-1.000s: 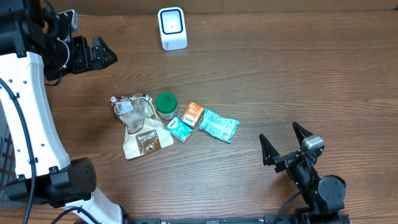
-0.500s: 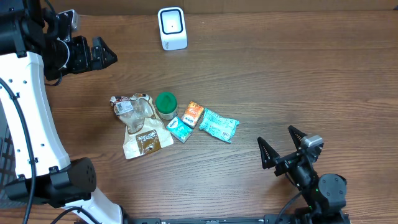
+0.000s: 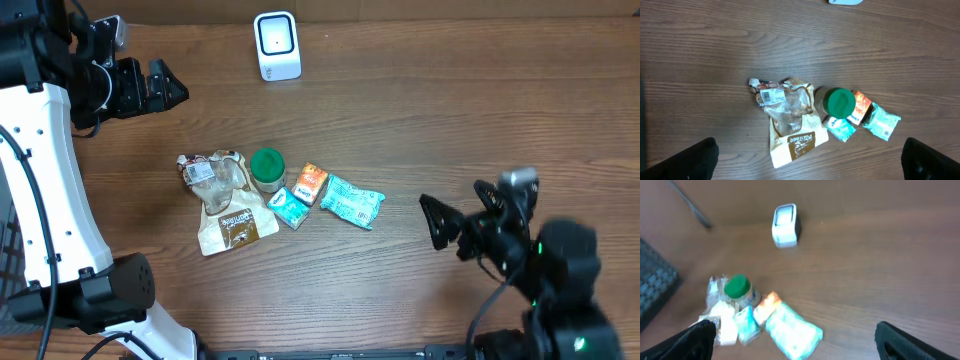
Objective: Scan the item barcode
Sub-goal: 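Reach the right gripper to the mint-green wipes packet and grasp it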
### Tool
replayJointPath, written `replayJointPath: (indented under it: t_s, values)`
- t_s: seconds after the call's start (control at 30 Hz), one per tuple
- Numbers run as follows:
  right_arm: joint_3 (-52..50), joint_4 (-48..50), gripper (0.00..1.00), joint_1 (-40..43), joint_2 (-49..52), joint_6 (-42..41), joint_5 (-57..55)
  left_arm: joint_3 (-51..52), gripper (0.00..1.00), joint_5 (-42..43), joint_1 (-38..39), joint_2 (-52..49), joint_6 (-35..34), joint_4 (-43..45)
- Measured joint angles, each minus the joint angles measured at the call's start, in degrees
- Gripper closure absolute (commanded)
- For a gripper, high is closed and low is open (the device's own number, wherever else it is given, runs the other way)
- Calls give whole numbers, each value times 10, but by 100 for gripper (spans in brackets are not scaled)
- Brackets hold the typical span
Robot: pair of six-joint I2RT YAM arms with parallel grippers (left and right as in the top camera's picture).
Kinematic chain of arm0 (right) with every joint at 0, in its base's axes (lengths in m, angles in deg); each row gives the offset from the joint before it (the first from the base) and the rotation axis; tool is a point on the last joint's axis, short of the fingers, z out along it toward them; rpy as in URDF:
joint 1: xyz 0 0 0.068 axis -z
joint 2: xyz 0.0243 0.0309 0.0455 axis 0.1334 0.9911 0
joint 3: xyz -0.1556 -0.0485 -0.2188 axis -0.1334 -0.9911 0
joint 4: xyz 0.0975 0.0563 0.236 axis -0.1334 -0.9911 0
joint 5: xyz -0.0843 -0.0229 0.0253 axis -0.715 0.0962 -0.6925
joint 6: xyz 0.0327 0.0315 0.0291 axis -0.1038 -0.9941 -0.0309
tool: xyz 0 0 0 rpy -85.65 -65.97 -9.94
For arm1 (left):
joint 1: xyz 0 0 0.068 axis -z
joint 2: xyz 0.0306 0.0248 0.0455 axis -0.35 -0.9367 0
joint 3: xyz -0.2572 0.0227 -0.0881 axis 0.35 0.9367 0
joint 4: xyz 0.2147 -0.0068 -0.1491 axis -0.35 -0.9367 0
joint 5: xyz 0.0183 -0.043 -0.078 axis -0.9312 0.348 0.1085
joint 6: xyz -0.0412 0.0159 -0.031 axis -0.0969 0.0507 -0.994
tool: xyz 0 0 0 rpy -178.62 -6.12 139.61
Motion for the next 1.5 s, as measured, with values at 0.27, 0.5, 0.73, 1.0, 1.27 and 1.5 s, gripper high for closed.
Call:
replayJointPath:
  t_s: [0.27, 0.5, 0.73, 1.0, 1.27, 1.5]
  values:
    - [255, -214, 0, 0, 271, 25, 20, 0, 1, 0, 0, 0, 2, 0]
    - [328, -200, 12, 0, 445, 26, 104, 0, 1, 0, 0, 0, 2, 0]
    - [328, -195, 28, -33, 559, 29, 160, 0, 1, 0, 0, 0, 2, 0]
    - [328, -199, 29, -151, 635, 31, 116, 0, 0, 0, 0, 0, 2, 0]
    - [328, -177, 32, -245, 680, 30, 58, 0, 0, 0, 0, 0, 2, 0]
    - [328, -136, 34, -267, 725, 13, 41, 0, 1, 0, 0, 0, 2, 0]
